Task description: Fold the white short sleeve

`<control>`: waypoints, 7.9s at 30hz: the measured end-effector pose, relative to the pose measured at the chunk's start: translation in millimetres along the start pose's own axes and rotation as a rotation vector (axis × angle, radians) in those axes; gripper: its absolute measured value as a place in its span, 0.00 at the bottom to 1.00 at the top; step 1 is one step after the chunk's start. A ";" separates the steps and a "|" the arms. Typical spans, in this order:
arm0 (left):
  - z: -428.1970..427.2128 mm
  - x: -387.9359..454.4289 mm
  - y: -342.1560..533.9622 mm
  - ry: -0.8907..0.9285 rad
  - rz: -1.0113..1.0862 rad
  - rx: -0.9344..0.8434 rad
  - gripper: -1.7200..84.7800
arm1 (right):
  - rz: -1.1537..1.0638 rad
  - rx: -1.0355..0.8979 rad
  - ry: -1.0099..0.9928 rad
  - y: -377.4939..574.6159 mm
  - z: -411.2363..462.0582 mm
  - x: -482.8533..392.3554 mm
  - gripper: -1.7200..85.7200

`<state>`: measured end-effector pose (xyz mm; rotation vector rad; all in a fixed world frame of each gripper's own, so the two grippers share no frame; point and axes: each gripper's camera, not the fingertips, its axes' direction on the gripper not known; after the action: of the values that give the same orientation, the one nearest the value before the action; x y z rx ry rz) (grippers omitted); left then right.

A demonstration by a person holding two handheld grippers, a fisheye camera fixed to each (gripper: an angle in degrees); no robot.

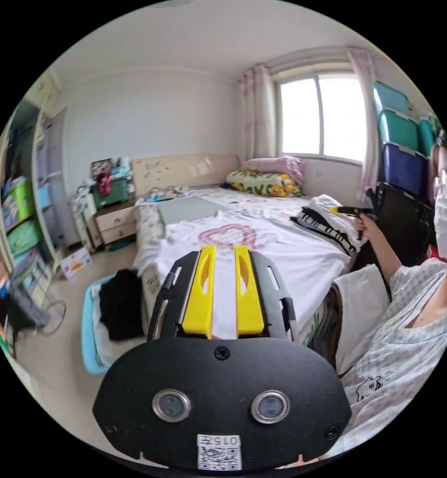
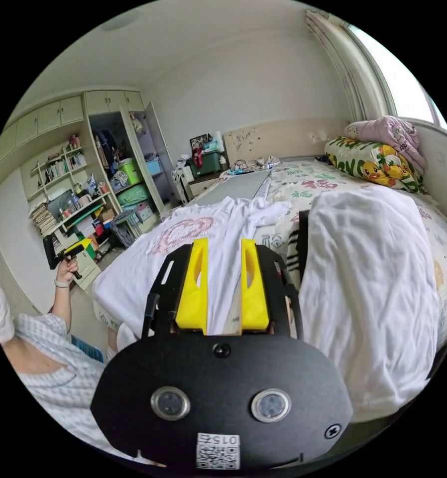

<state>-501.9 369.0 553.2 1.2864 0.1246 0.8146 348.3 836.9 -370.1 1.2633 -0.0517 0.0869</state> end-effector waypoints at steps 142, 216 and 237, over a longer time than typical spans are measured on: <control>-113.2 51.2 405.0 -0.173 -0.546 0.079 0.04 | 0.207 -0.041 0.004 276.7 122.0 72.5 0.01; 702.5 136.2 -455.7 0.153 -0.087 -0.341 0.03 | 0.278 -0.168 0.046 -253.8 190.2 101.4 0.03; 485.1 -88.6 -271.6 0.103 -0.133 -0.316 0.11 | -0.206 -0.163 -0.223 -158.1 113.8 34.5 0.11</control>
<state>-191.0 -85.3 435.4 0.9295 0.1554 0.7524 398.5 682.3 -482.8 1.1042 -0.1177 -0.2324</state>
